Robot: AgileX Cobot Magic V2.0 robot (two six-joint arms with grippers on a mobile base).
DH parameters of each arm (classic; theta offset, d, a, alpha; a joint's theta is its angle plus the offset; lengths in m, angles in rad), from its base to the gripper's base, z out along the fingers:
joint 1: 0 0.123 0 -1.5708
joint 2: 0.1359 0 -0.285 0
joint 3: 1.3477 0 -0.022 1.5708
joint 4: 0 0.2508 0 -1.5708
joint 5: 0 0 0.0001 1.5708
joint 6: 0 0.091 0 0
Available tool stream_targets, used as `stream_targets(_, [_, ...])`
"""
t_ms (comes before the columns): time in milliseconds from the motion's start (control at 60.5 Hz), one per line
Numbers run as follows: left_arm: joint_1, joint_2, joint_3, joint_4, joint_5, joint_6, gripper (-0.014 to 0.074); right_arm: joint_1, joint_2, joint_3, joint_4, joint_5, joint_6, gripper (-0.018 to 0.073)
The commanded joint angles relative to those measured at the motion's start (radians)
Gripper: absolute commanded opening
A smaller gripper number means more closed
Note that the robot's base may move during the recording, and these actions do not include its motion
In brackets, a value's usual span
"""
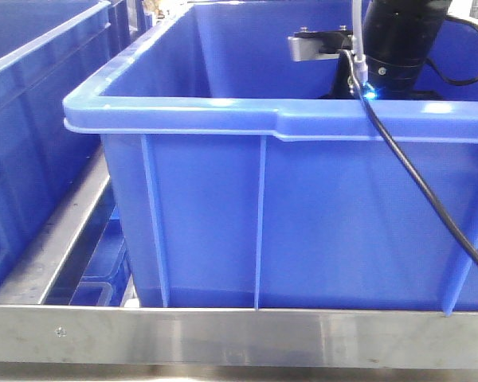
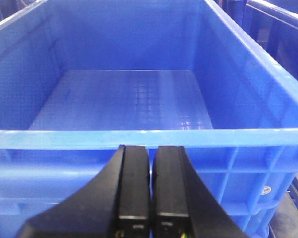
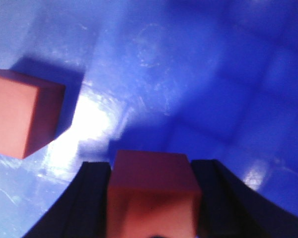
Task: Pick red cube and place on left shelf
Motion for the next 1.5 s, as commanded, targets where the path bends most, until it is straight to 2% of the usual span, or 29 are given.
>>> stream_targets(0, [-0.004, -0.015, 0.023, -0.004, -0.088, -0.001, 0.0102, -0.009, -0.048, -0.036, -0.014, -0.015, -0.006, 0.0554])
stream_targets(83, [-0.004, -0.015, 0.023, -0.004, -0.088, -0.001, 0.0102, -0.009, -0.048, -0.048, -0.014, 0.008, -0.006, 0.0573])
stream_targets(413, [-0.004, -0.015, 0.023, -0.004, -0.088, -0.001, 0.0102, -0.009, -0.111, -0.095, -0.014, 0.104, -0.006, 0.0554])
stream_targets(529, [-0.004, -0.015, 0.023, -0.004, -0.088, -0.001, 0.0102, -0.009, -0.177, -0.086, -0.014, 0.116, -0.006, 0.0418])
stream_targets(677, [-0.004, -0.015, 0.023, -0.004, -0.088, -0.001, 0.0102, -0.009, -0.272, -0.039, -0.014, 0.112, -0.006, 0.0195])
stream_targets(760, [-0.004, -0.015, 0.023, -0.004, -0.088, -0.001, 0.0102, -0.009, -0.349, 0.01, -0.014, 0.093, -0.007, 0.0106])
stream_targets(843, [-0.004, -0.015, 0.023, -0.004, -0.088, -0.001, 0.0102, -0.009, -0.423, 0.075, -0.014, 0.058, -0.01, 0.0054])
stream_targets(1190, [-0.004, -0.015, 0.023, -0.004, -0.088, -0.001, 0.0102, -0.009, -0.817, 0.397, -0.014, -0.168, -0.023, 0.005])
stream_targets(1487, [-0.004, -0.015, 0.023, -0.004, -0.088, -0.001, 0.0102, -0.009, -1.166, 0.646, -0.014, -0.31, -0.023, 0.005])
